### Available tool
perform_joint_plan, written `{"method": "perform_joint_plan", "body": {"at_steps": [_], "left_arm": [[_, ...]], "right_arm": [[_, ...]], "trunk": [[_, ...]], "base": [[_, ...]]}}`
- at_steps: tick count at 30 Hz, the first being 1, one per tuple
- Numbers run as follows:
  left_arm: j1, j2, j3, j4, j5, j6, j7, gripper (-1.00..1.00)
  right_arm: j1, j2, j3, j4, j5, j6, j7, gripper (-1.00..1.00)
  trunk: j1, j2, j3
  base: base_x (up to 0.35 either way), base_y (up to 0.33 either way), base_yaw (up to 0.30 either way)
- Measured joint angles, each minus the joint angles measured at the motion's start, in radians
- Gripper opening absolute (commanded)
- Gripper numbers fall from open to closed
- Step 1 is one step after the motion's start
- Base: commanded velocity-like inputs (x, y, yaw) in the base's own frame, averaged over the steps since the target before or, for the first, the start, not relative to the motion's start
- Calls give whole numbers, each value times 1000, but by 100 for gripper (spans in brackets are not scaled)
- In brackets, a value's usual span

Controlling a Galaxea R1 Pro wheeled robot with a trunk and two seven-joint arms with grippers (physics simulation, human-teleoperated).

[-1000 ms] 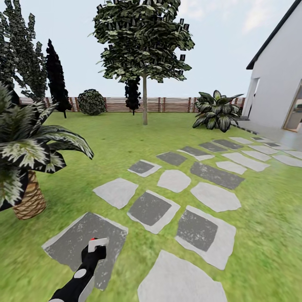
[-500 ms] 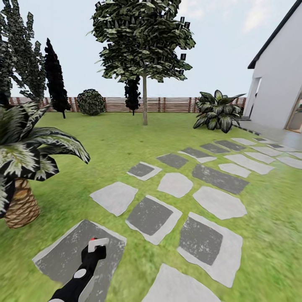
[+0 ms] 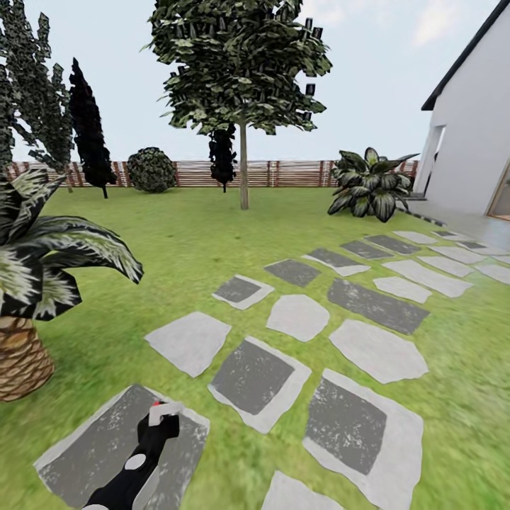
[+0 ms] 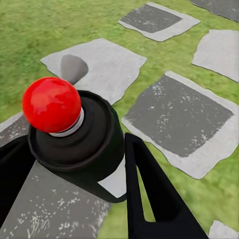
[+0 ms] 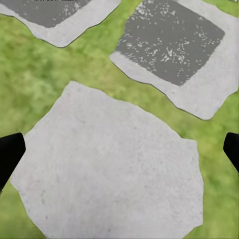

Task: In the garden, pick up the pesticide atomizer on the floor and spray pesticide onto both trees until each tree trunk is fully covered.

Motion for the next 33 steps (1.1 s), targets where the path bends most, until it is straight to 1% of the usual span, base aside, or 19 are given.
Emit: {"method": "perform_joint_plan", "body": {"at_steps": [3, 5, 9, 17, 33], "left_arm": [[0, 0, 0, 0, 0, 0, 0, -100], [0, 0, 0, 1, 0, 0, 0, -100], [0, 0, 1, 1, 0, 0, 0, -100], [0, 0, 2, 1, 0, 0, 0, -100], [0, 0, 2, 1, 0, 0, 0, -100]], "right_arm": [[0, 0, 0, 0, 0, 0, 0, 100], [0, 0, 0, -1, 0, 0, 0, 100], [0, 0, 0, 0, 0, 0, 0, 100], [0, 0, 0, -1, 0, 0, 0, 100], [0, 1, 0, -1, 0, 0, 0, 100]], "trunk": [[5, 1, 0], [0, 0, 0], [0, 0, 0], [0, 0, 0], [0, 0, 0]], "base": [[350, 0, 0], [350, 0, 0], [328, 0, 0], [188, 0, 0], [340, 0, 0]]}}
